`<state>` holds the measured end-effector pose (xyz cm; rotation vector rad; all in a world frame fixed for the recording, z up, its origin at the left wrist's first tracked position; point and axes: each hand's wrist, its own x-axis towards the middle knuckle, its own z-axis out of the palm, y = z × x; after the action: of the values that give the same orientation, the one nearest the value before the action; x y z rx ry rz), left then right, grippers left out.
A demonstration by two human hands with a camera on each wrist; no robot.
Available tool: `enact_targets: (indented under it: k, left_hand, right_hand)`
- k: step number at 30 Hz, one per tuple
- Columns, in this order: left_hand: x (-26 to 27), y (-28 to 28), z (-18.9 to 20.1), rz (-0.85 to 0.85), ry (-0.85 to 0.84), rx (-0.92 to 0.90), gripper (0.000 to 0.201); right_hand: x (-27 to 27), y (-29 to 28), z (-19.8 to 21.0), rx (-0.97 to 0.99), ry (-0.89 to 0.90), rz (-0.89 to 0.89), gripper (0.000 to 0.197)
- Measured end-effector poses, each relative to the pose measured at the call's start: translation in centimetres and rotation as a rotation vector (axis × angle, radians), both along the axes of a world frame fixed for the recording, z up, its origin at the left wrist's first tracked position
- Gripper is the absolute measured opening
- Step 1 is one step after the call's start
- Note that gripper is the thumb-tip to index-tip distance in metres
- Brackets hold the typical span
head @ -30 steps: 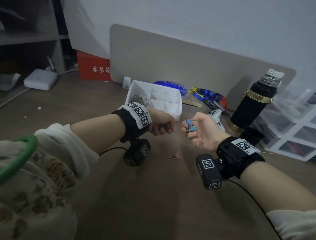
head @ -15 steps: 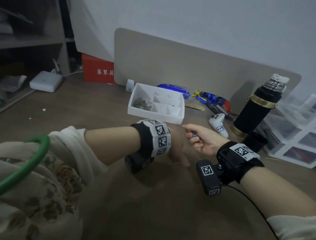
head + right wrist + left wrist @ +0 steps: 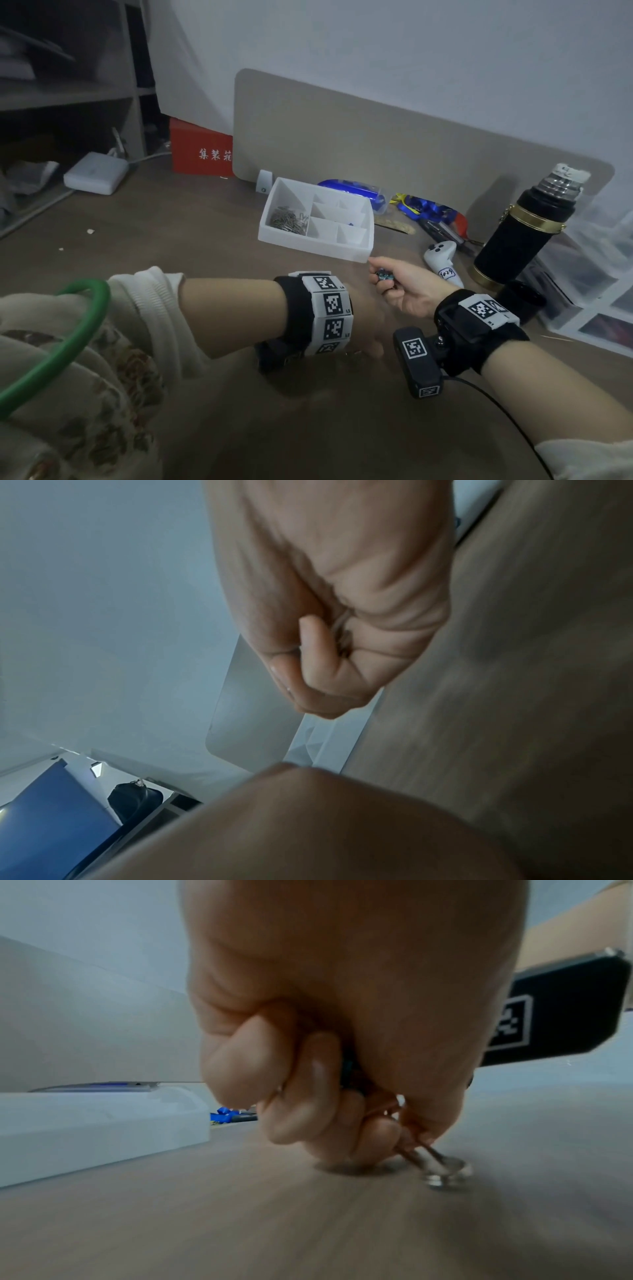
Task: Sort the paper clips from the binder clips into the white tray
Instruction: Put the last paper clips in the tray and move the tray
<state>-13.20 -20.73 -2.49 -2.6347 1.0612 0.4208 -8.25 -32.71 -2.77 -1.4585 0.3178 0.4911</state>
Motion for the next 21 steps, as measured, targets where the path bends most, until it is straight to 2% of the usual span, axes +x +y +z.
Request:
enact_targets:
  k: [3,5,6,8,11,15,18,21]
  left_hand:
    - [1.2,1.1,0.8,0.008,-0.025,-0.087,0.030]
    - [2.9,2.3,1.7,0.054,0.028,-0.173,0.023]
    - [4.0,2.9,2.1,0.080,0.037,-0.192,0.025]
    - [6.0,4.4,3.0,0.149,-0.025,-0.179,0.040]
    - [9.4,6.3,3.5,0.316,-0.075,-0.260,0.036]
    - [13.1,8.1,3.8,0.458,-0.064,-0.370,0.035]
    - [15.3,8.6,4.3,0.504,-0.078,-0.462,0.039]
    - [17.5,8.6,4.7,0.444,-0.135,-0.403,0.039]
  right_hand:
    - [1.2,0.2,0.6,0.019,0.015,0.000,0.021]
    - [2.4,0.3,1.3,0.015,0.020,-0.005,0.021]
    - [3.1,0.5,1.7,0.009,0.017,-0.010,0.022]
    - [5.0,1.1,2.5,-0.007,-0.004,-0.028,0.022]
    - [7.9,2.4,3.5,-0.052,-0.053,-0.052,0.017]
    - [11.6,4.2,4.2,-0.109,-0.135,-0.044,0.013]
    - [13.9,5.0,4.1,-0.314,-0.309,0.051,0.023]
    - [15.1,5.1,3.5,-0.787,-0.518,0.308,0.018]
